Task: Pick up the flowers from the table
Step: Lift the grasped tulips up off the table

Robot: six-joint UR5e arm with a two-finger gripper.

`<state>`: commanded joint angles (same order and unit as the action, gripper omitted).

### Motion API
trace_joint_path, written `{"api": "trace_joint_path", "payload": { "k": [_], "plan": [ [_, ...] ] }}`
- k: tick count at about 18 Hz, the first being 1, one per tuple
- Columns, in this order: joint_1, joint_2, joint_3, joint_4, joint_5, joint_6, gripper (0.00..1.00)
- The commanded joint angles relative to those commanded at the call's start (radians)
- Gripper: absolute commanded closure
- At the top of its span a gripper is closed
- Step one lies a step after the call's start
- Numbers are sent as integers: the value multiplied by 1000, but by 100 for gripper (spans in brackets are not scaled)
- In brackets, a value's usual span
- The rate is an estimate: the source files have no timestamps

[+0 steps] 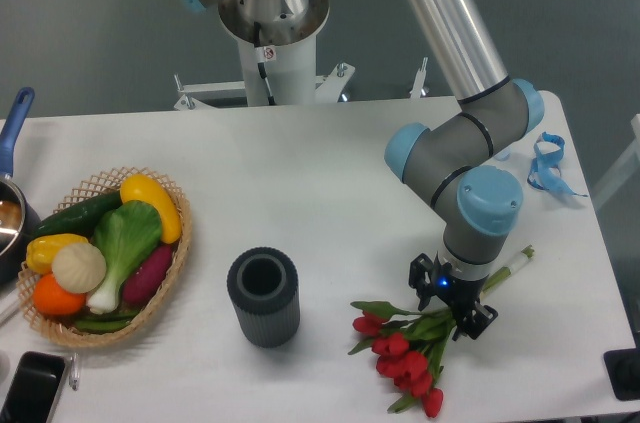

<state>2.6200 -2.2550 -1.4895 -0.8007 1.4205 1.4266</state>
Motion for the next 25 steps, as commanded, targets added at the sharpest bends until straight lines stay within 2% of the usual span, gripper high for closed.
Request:
{"api": "trace_joint_path", "payload": {
  "k": [5, 7, 11, 14, 18, 22, 25],
  "plan": [
    [0, 8, 0, -3, -2, -6, 75],
    [0, 14, 2, -2, -2, -9, 91],
    [0, 28, 8, 0, -8, -26, 92],
    [-6, 89, 5, -2, -32, -66, 92],
    [-11, 181, 9, -2, -193, -175, 92],
    [11, 250, 9, -2, -334, -213, 90],
    [11, 290, 9, 0, -469, -297, 90]
  ]
}}
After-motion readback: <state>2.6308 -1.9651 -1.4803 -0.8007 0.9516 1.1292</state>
